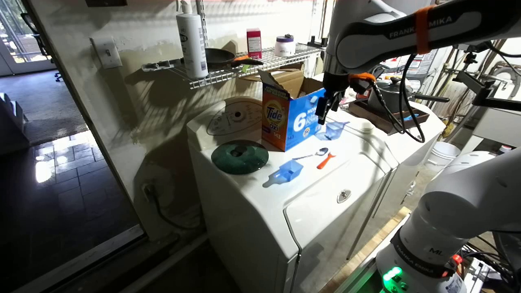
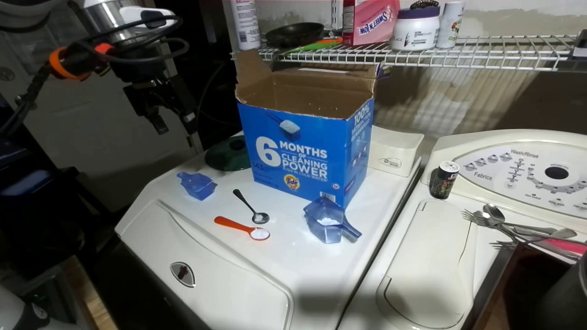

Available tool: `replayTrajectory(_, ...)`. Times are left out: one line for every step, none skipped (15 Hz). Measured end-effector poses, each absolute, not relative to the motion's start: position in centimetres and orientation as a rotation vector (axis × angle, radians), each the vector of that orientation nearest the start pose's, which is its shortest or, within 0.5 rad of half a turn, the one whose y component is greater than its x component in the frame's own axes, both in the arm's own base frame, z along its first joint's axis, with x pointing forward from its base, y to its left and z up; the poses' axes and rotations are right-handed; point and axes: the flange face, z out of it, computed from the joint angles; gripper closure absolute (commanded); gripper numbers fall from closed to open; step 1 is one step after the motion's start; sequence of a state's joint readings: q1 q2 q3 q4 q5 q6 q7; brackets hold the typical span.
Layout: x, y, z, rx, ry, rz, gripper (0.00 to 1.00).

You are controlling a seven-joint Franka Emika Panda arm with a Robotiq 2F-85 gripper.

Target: Pour the contents of the orange spoon into the blue cup on the right

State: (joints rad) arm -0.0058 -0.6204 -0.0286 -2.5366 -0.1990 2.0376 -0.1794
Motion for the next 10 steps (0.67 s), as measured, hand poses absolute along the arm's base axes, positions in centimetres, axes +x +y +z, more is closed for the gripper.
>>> replayTrajectory(37.5, -2.4, 49.3, -3.283, -0.454, -0.206, 0.00)
replayTrajectory(37.7, -2.3, 49.5, -3.270, -0.529, -0.238, 0.00)
replayTrajectory(37.7, -2.1, 49.8, -3.253, -0.604, -0.267, 0.00)
replayTrajectory(37.7, -2.0, 50.0, -3.235, -0.679, -0.292, 0.00)
replayTrajectory(37.7, -1.9, 50.1, -3.214, -0.755, -0.309, 0.00)
replayTrajectory(37.5, -1.8, 50.1, -3.190, -0.834, -0.322, 0.00)
replayTrajectory(37.3, -1.8, 50.0, -3.164, -0.911, -0.332, 0.00)
replayTrajectory(37.1, -1.8, 49.9, -3.136, -0.989, -0.339, 0.00)
replayTrajectory(36.8, -1.8, 49.8, -3.105, -1.068, -0.342, 0.00)
replayTrajectory(36.4, -1.7, 49.6, -3.073, -1.148, -0.340, 0.00)
